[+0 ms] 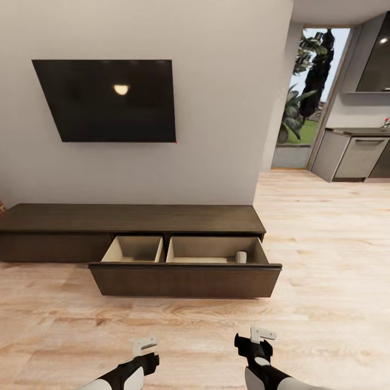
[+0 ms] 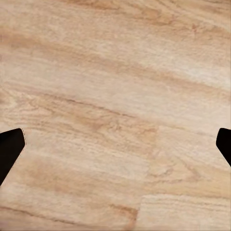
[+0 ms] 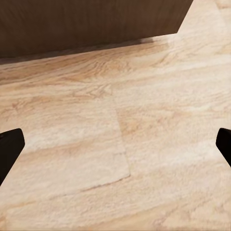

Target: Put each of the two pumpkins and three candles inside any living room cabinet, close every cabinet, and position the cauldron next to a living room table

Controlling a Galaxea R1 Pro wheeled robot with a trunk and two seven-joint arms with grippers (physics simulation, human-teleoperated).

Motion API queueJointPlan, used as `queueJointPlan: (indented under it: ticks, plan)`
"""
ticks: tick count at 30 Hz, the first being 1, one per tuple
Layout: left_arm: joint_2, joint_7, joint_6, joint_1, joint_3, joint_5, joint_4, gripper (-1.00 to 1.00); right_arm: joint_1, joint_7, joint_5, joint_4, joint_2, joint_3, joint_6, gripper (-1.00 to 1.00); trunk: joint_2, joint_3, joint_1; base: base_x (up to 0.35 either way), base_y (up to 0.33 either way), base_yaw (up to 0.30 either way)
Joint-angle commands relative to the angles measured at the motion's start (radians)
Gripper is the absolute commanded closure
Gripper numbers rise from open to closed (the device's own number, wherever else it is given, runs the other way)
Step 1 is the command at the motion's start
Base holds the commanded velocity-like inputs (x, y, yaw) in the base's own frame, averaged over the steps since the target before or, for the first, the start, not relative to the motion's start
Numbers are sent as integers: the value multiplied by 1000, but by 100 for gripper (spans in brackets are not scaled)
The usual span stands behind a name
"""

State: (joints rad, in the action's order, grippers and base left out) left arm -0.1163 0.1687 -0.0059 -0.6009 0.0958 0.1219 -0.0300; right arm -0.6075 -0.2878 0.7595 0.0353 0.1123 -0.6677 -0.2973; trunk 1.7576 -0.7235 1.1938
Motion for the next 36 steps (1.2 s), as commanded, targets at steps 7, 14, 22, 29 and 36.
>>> queueJointPlan:
  ticks: [7, 14, 22, 29, 36]
  plan:
    - [2, 2, -5, 0, 6, 5, 6, -100, 3, -4, 7, 0, 1, -9, -13, -100, 50, -12, 27, 0, 0, 0]
    - [-1, 2, -6, 0, 6, 5, 7, -100, 3, -4, 8, 0, 1, -8, -14, -100, 99, -22, 54, 0, 0, 0]
    - [-2, 7, -3, 0, 6, 5, -58, -100, 3, -6, 4, 17, 2, -8, -13, -100, 155, -39, 84, 0, 0, 0]
    - [-39, 32, 256, 0, 6, 5, -450, -100, -3, -121, -2, 204, -14, -6, 20, -100, 204, -59, 111, 0, 0, 0]
    - [-43, 26, 302, 0, 11, 5, -489, -100, -4, -158, 4, 260, -47, -6, 63, -100, 253, -81, 138, 0, 0, 0]
